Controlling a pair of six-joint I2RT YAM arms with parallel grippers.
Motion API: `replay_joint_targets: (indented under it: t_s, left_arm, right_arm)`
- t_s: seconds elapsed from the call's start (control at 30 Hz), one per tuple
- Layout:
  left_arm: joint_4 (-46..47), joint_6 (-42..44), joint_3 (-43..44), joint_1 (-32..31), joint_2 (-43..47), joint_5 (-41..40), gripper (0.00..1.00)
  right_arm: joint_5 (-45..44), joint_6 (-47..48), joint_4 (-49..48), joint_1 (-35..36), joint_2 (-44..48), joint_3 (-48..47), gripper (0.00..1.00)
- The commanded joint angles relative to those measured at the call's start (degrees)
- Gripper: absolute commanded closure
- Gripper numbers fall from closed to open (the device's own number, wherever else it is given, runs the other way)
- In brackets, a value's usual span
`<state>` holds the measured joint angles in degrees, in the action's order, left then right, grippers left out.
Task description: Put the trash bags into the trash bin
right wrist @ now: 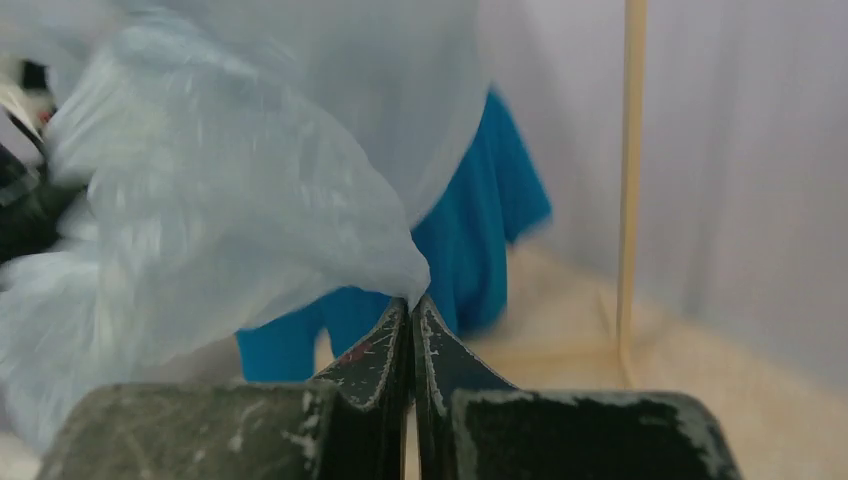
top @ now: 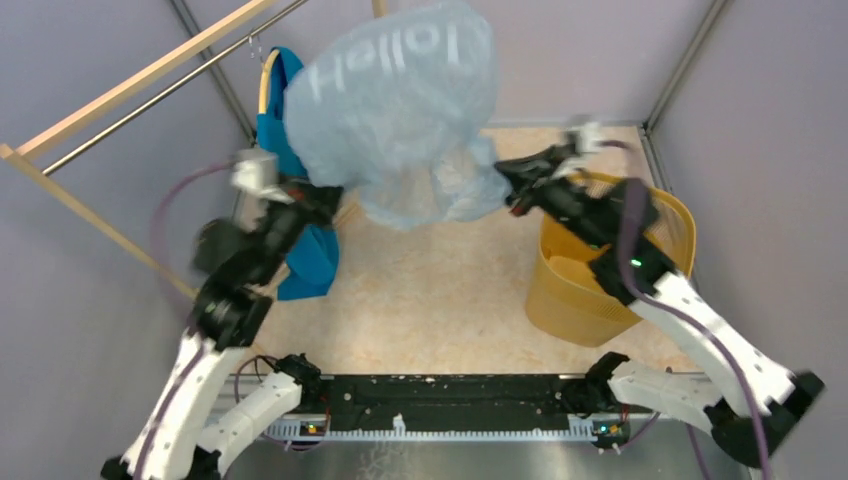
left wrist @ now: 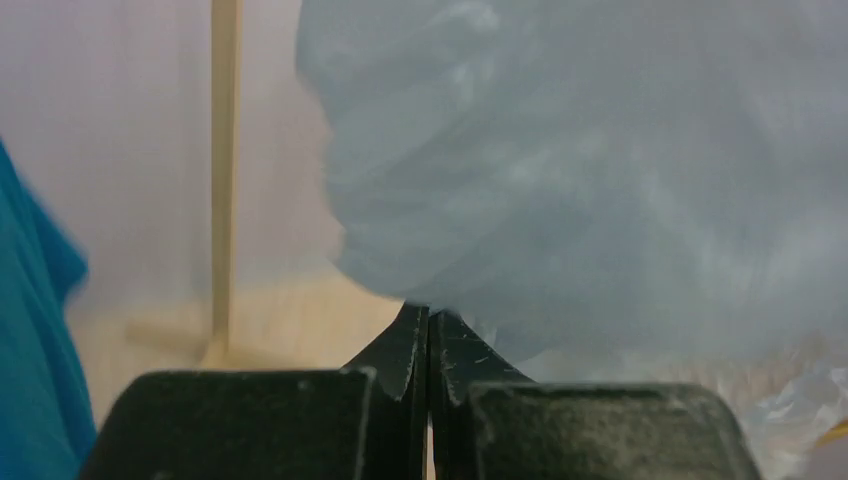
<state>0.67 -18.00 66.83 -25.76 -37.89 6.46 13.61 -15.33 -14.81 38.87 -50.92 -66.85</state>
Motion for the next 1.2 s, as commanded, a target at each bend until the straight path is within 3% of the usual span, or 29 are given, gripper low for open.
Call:
replay_joint_targets:
  t_s: [0.0, 0.07, 0.13, 0.3, 0.37, 0.47, 0.5, 0.57, 0.7, 0.87, 1.03, 1.17]
  left_arm:
    - [-18.6, -2.7, -10.5, 0.0, -3.8, -5.4, 1.00]
    - [-13.3, -1.3, -10.5, 0.0, -1.6, -7.9, 1.00]
    - [-10.1, 1.4, -4.3, 0.0, -4.2, -7.2, 1.00]
    - [-9.4, 3.1, 28.4, 0.1, -19.7, 13.0, 1.00]
    - [-2.3, -0.8, 32.8, 0.0, -19.2, 18.6, 1.00]
    - [13.5, -5.6, 23.6, 0.0, -12.2, 19.0, 1.00]
    - [15.7, -5.7, 18.9, 0.0, -9.8, 17.0, 1.00]
    - [12.4, -3.3, 12.0, 0.0, -7.3, 9.9, 1.00]
    - [-8.7, -0.6, 2.4, 0.0, -11.3, -5.6, 1.00]
    - [-9.3, 0.6, -8.2, 0.0, -12.9, -10.9, 1.00]
    - [-12.2, 3.4, 0.9, 0.1, -16.4, -9.4, 1.00]
    - [-11.3, 2.9, 15.2, 0.0, -14.7, 4.2, 1.00]
  right_arm:
    - [-0.9, -2.3, 15.8, 0.1, -6.2, 9.2, 1.00]
    - [-5.2, -1.6, 12.5, 0.1, -3.4, 8.3, 1.00]
    - [-5.6, 1.0, 10.2, 0.0, -4.5, 2.7, 1.00]
    - [5.7, 5.7, 14.5, 0.1, -12.4, -23.4, 1.00]
    - [11.4, 4.4, 7.6, 0.1, -9.5, -24.3, 1.00]
    - [13.8, -0.5, -11.9, 0.1, -0.2, -11.3, 1.00]
    - [13.1, -1.1, -14.4, 0.1, 1.7, -7.6, 1.00]
    - [9.4, 1.0, -10.1, 0.1, 2.7, -3.8, 1.00]
    - [-1.8, 3.3, 0.9, 0.0, -1.6, 3.4, 1.00]
    - [-5.4, 4.4, 4.6, -2.6, -9.8, 8.1, 1.00]
    - [0.5, 0.1, 5.5, -7.3, -13.5, 0.2, 1.00]
    - [11.1, -2.1, 7.9, -7.1, -11.5, -12.1, 1.00]
